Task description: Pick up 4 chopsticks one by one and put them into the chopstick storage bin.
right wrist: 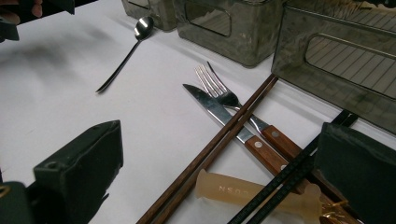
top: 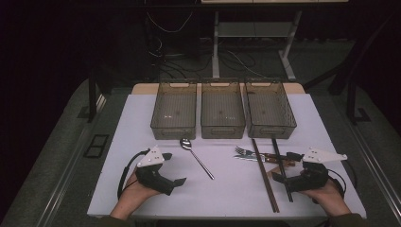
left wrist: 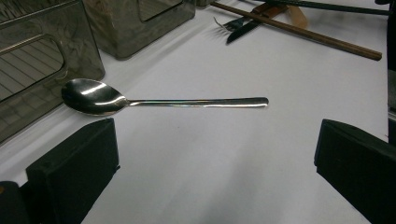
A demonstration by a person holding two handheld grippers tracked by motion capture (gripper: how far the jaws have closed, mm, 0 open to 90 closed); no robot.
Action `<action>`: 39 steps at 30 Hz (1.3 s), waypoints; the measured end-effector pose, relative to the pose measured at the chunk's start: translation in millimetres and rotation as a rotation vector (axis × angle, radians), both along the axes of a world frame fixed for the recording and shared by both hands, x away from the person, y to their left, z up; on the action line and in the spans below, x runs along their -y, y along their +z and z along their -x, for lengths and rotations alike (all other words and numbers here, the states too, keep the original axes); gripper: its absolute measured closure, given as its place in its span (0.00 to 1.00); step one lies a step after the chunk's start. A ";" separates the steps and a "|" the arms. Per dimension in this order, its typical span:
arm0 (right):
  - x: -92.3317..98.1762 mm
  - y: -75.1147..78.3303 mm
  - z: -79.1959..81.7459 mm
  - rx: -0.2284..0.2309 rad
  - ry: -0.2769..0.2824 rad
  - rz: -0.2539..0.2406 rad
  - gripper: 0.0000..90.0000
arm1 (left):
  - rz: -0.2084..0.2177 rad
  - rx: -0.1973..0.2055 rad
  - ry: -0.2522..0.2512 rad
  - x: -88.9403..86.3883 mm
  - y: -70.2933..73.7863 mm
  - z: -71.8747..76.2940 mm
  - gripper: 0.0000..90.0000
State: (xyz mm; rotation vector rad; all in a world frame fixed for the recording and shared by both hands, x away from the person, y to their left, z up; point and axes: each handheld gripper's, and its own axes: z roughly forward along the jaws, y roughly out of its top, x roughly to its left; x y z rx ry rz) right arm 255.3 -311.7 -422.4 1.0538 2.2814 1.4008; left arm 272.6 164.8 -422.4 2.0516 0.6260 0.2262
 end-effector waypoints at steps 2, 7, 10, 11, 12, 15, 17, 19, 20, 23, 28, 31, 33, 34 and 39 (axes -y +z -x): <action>0.4 0.5 -0.3 -0.004 -0.004 -0.002 0.02 | 0.001 0.000 0.001 0.2 -0.1 0.0 0.00; 1.7 1.2 -1.3 -0.014 -0.014 0.001 0.02 | -0.002 -0.004 0.002 0.0 -0.5 -0.4 0.00; 2.3 1.6 -2.4 -0.023 -0.020 0.009 0.02 | 0.001 -0.003 0.002 0.0 -0.7 -0.9 0.00; 2.5 1.9 -2.7 -0.025 -0.024 0.011 0.02 | 0.001 -0.003 0.003 -0.1 -0.8 -1.1 0.00; 2.8 2.1 -3.1 -0.029 -0.027 0.011 0.02 | 0.004 -0.005 0.003 -0.2 -1.1 -1.4 0.00; 4.1 2.7 -5.0 -0.035 -0.035 0.012 0.02 | 0.004 -0.015 0.007 -0.5 -2.0 -2.3 0.00; 4.6 3.6 -6.9 -0.038 -0.041 0.026 0.02 | 0.004 -0.015 0.010 -0.3 -2.2 -2.5 0.00; 4.3 4.6 -8.0 -0.040 -0.047 0.032 0.02 | -0.001 -0.012 0.010 -0.2 -1.9 -2.0 0.00; 4.0 5.3 -8.4 -0.043 -0.051 0.038 0.02 | -0.003 -0.011 0.009 -0.3 -1.8 -1.8 0.00; 2.8 7.2 -9.9 -0.040 -0.061 0.047 0.02 | -0.007 -0.011 0.010 -0.6 -2.6 -1.3 0.00; 0.9 9.8 -13.3 -0.040 -0.072 0.062 0.02 | -0.013 -0.011 0.009 -1.7 -2.9 0.0 0.00; -0.1 12.0 -17.2 -0.046 -0.087 0.071 0.02 | -0.009 -0.015 0.008 -2.5 -3.9 -0.4 0.00; -0.4 12.4 -23.0 -0.051 -0.104 0.076 0.02 | -0.004 -0.020 0.009 -2.3 -5.4 -1.5 0.00; -0.8 12.4 -24.4 -0.059 -0.112 0.078 0.02 | -0.006 -0.020 0.008 -1.7 -5.9 -1.6 0.00; -1.3 13.4 -31.9 -0.065 -0.133 0.094 0.02 | -0.007 -0.019 0.002 -0.9 -6.0 -1.0 0.00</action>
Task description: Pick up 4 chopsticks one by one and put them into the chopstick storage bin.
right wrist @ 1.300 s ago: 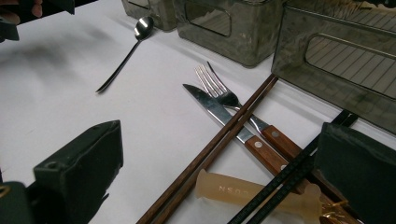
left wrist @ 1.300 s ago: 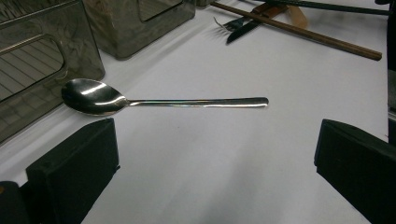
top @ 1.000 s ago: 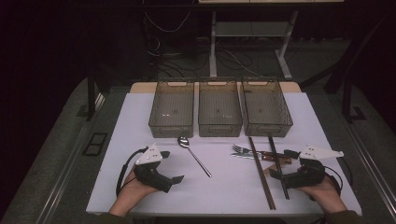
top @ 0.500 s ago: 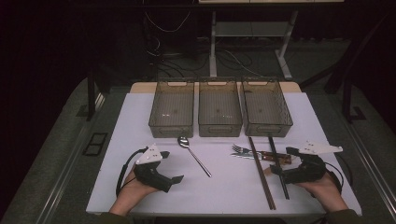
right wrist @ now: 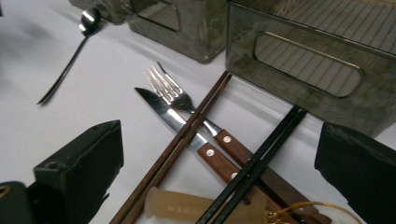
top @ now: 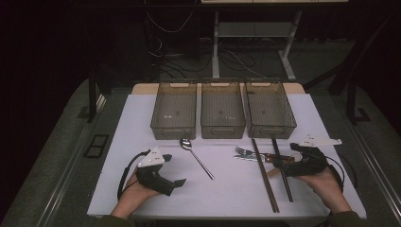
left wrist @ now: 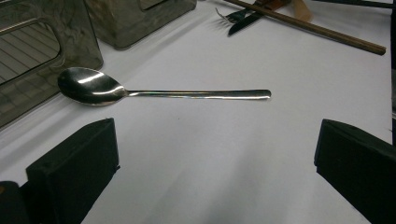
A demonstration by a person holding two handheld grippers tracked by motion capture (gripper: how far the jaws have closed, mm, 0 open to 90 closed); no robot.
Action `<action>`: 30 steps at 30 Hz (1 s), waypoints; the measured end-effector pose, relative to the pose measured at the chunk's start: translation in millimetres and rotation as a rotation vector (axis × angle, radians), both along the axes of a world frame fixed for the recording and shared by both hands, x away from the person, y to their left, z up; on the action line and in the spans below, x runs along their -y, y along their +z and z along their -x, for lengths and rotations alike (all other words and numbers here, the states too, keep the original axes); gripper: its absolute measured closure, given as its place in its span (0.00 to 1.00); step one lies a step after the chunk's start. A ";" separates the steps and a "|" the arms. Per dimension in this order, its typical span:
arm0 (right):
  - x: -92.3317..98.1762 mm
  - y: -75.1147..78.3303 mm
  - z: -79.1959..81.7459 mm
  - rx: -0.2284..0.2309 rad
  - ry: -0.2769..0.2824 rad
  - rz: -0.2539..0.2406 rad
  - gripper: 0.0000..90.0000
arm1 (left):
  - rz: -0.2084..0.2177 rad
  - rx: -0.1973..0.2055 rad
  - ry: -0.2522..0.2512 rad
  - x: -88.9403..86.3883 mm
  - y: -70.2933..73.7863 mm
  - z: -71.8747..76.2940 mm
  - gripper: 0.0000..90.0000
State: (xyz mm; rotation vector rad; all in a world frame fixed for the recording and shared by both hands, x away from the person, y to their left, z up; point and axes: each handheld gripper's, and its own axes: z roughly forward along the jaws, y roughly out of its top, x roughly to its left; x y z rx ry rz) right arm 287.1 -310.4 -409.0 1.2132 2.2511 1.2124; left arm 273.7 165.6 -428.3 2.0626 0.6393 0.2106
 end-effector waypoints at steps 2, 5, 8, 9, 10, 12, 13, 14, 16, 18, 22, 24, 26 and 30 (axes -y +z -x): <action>0.0 1.2 -2.9 -0.005 -0.012 0.003 0.05 | -0.001 -0.003 0.002 0.3 -0.3 0.2 0.00; 0.8 3.0 -9.3 -0.002 -0.020 0.001 0.05 | -0.001 -0.003 -0.001 0.5 -0.4 0.2 0.00; 0.9 5.3 -15.8 -0.008 -0.033 0.006 0.06 | -0.005 -0.005 -0.001 0.5 -0.6 -0.1 0.00; 1.1 5.8 -17.6 -0.014 -0.037 0.009 0.07 | -0.003 -0.005 0.002 0.9 -0.9 0.0 0.00; 1.4 5.8 -19.9 -0.015 -0.040 0.011 0.07 | -0.003 -0.006 0.002 1.0 -1.0 0.0 0.00; 2.0 5.7 -24.2 -0.027 -0.049 0.015 0.08 | -0.003 -0.005 0.000 1.1 -1.1 0.0 0.00; 2.2 5.4 -26.3 -0.025 -0.052 0.023 0.08 | -0.006 -0.003 -0.002 1.2 -1.2 -0.2 0.00; 2.2 5.1 -28.2 -0.028 -0.058 0.025 0.10 | -0.005 -0.005 -0.003 1.4 -1.3 0.0 0.00; 3.2 5.3 -30.9 -0.034 -0.054 0.016 0.18 | -0.006 -0.007 -0.003 1.7 -1.5 0.2 0.00; 2.9 5.3 -34.2 -0.046 -0.060 0.019 0.18 | -0.004 -0.007 -0.004 2.1 -1.8 0.2 0.00; 4.2 4.4 -42.4 -0.056 -0.096 0.031 0.18 | -0.003 -0.008 0.000 2.2 -1.8 0.0 0.00; 5.3 3.0 -46.8 -0.062 -0.106 0.034 0.24 | -0.006 -0.008 -0.002 2.1 -1.8 0.0 0.00; 5.9 1.4 -50.9 -0.071 -0.118 0.041 0.26 | -0.003 -0.008 0.001 2.0 -1.6 0.3 0.00; 6.6 -0.5 -58.7 -0.079 -0.138 0.057 0.29 | -0.001 -0.006 0.003 1.3 -1.4 -0.1 0.00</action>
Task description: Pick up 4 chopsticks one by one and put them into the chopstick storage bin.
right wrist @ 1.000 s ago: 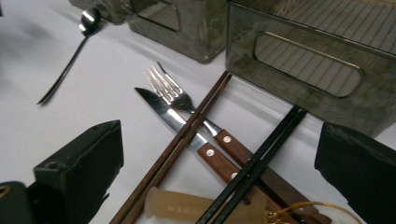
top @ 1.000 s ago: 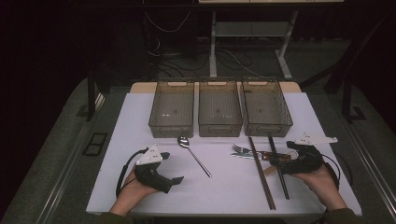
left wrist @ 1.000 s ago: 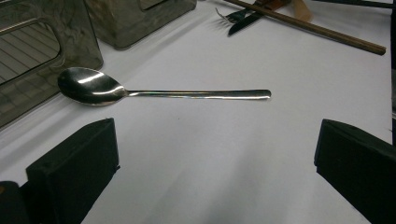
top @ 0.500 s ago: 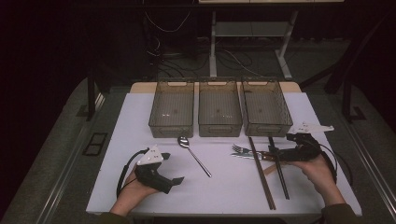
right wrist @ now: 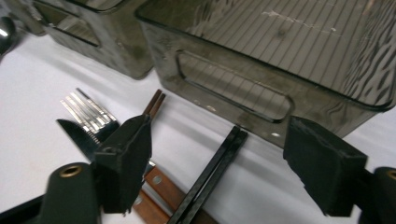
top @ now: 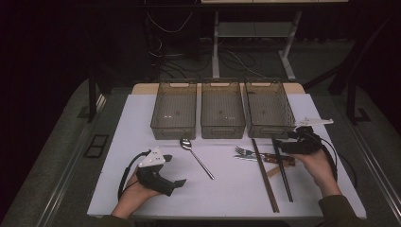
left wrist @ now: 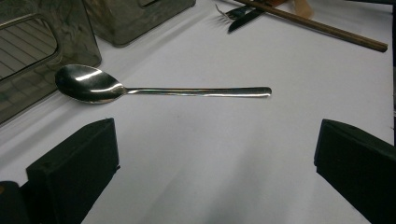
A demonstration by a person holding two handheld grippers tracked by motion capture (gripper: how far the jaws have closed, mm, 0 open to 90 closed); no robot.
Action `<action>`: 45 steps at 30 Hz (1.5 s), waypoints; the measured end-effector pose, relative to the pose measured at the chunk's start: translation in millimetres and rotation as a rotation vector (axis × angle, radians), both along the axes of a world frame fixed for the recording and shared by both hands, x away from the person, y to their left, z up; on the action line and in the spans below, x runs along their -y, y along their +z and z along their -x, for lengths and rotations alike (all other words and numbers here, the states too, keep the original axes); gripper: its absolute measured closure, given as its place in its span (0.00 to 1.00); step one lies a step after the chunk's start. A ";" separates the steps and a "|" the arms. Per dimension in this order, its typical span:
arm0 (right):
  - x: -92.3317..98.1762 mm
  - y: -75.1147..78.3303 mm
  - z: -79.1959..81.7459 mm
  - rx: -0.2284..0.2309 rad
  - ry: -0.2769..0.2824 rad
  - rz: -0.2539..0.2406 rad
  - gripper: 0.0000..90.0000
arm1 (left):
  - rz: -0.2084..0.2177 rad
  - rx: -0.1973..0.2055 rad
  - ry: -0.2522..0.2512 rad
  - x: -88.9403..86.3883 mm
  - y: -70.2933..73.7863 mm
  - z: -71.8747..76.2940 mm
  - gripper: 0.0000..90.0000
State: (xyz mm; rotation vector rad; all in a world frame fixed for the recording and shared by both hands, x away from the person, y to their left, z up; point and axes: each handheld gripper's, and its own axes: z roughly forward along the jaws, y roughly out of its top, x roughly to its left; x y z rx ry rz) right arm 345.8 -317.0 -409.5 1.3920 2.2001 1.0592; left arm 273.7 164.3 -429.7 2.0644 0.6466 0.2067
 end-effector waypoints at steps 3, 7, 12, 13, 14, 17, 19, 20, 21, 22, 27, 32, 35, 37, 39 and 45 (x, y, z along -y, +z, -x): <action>1.1 -2.8 -5.5 -0.019 -0.011 0.002 0.34 | 0.001 0.000 0.001 0.3 -0.1 -0.2 0.00; 0.7 -9.5 -11.7 -0.059 -0.011 0.010 0.42 | -0.001 0.001 0.001 -0.1 0.1 -0.2 0.00; -3.2 -15.1 -16.6 -0.093 0.003 0.032 0.52 | -0.003 0.001 0.000 -0.4 0.0 -0.2 0.00; -3.5 -16.1 -17.4 -0.102 0.002 0.038 0.53 | -0.002 0.001 0.000 -0.4 0.0 -0.1 0.00; -3.7 -17.4 -18.5 -0.105 0.001 0.042 0.54 | -0.002 0.001 -0.001 -0.4 0.0 -0.2 0.00; -5.4 -20.5 -21.4 -0.121 -0.003 0.057 0.56 | -0.003 0.001 -0.001 -0.2 -0.2 -0.3 0.00; -7.4 -22.2 -23.3 -0.130 0.001 0.065 0.58 | -0.002 0.000 -0.001 -0.2 -0.2 -0.3 0.00; -8.2 -22.9 -24.3 -0.133 0.005 0.066 0.58 | -0.002 0.000 -0.001 -0.2 -0.1 -0.3 0.00; -9.1 -23.2 -24.9 -0.139 0.003 0.063 0.59 | -0.002 0.000 0.000 -0.3 -0.2 -0.2 0.00; -9.5 -23.4 -25.6 -0.142 0.004 0.070 0.60 | -0.003 0.000 0.001 -0.4 -0.2 0.0 0.00; -11.6 -25.5 -26.0 -0.166 -0.001 0.088 0.62 | -0.006 0.001 0.002 -0.5 -0.2 0.1 0.00; -14.5 -28.3 -26.7 -0.187 0.002 0.106 0.65 | -0.015 0.002 -0.002 0.3 -0.5 0.3 0.00; -15.8 -29.4 -27.0 -0.191 0.011 0.119 0.68 | -0.017 0.002 -0.001 0.2 -0.5 0.2 0.00; -16.5 -29.0 -26.8 -0.195 0.013 0.122 0.70 | -0.015 0.002 0.000 0.2 -0.6 0.2 0.00; -17.3 -28.8 -26.5 -0.196 0.016 0.124 0.71 | -0.016 0.002 -0.001 0.3 -0.5 0.2 0.00; -20.6 -28.6 -26.3 -0.195 0.039 0.115 0.74 | -0.016 0.002 -0.001 0.1 -0.4 0.3 0.00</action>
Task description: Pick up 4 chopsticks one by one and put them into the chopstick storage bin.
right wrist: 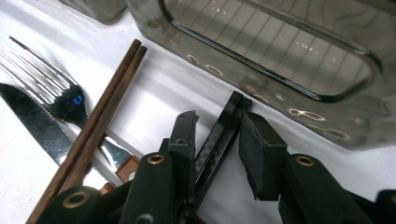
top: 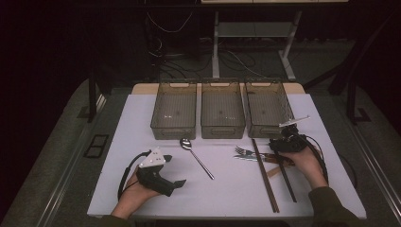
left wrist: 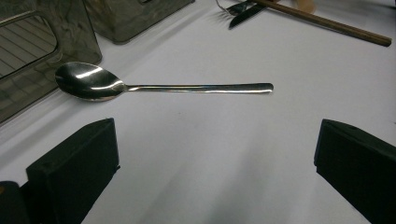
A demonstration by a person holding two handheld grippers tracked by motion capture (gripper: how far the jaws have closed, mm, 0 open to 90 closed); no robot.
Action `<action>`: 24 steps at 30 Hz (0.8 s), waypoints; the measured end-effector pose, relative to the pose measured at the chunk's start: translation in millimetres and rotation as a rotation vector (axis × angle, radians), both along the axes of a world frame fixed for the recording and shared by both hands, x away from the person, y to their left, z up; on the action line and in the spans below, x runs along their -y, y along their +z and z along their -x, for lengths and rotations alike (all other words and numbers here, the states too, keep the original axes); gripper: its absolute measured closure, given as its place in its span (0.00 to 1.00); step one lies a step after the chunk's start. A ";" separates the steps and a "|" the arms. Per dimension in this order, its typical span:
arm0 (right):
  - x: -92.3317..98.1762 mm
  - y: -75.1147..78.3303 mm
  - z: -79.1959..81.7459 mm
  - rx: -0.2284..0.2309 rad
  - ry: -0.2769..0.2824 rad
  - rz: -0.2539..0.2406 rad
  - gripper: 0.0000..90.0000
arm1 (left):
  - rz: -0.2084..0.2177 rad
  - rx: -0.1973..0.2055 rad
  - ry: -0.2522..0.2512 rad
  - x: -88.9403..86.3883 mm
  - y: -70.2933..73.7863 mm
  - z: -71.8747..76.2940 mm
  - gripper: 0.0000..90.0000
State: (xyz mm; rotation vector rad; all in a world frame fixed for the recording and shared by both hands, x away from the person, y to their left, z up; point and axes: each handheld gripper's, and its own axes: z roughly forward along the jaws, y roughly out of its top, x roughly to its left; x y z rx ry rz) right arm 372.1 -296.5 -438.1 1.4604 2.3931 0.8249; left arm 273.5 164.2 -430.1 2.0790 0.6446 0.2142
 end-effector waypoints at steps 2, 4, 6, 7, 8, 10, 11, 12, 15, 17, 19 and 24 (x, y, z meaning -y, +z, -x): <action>-1.0 0.1 -0.1 0.005 0.013 -0.004 0.76 | -0.001 0.000 -0.001 -0.1 0.1 0.0 0.00; -3.0 0.5 0.6 0.000 0.014 -0.007 0.77 | 0.000 0.000 0.000 -0.1 0.0 0.0 0.00; -4.3 0.4 0.7 0.005 0.027 -0.008 0.78 | 0.000 0.000 0.000 0.0 0.1 0.0 0.00; -5.4 0.7 1.0 0.003 0.030 -0.010 0.78 | -0.001 0.001 -0.001 -0.1 0.1 0.1 0.00; -6.0 0.8 1.0 0.003 0.036 -0.009 0.78 | -0.001 0.001 -0.001 -0.1 0.1 0.1 0.00; -7.5 0.5 1.3 0.010 0.048 -0.008 0.79 | 0.000 0.001 -0.001 -0.1 0.2 0.2 0.00; -8.3 0.6 1.6 0.008 0.053 -0.010 0.79 | 0.000 0.001 -0.001 -0.1 0.2 0.2 0.00; -8.3 0.6 1.6 0.008 0.053 -0.010 0.79 | 0.001 0.001 -0.001 -0.2 0.2 0.2 0.00; -11.4 1.4 2.2 0.015 0.080 -0.014 0.81 | 0.002 0.001 0.000 -0.4 0.2 0.1 0.00; -12.1 1.7 2.3 0.016 0.088 -0.012 0.81 | 0.003 0.001 0.000 -0.5 0.3 0.1 0.00; -14.4 1.7 3.0 0.017 0.097 -0.012 0.82 | 0.003 0.000 0.000 -0.4 0.2 0.2 0.00; -21.0 2.3 3.7 0.021 0.143 0.002 0.83 | 0.002 0.001 -0.001 -0.6 0.4 0.3 0.00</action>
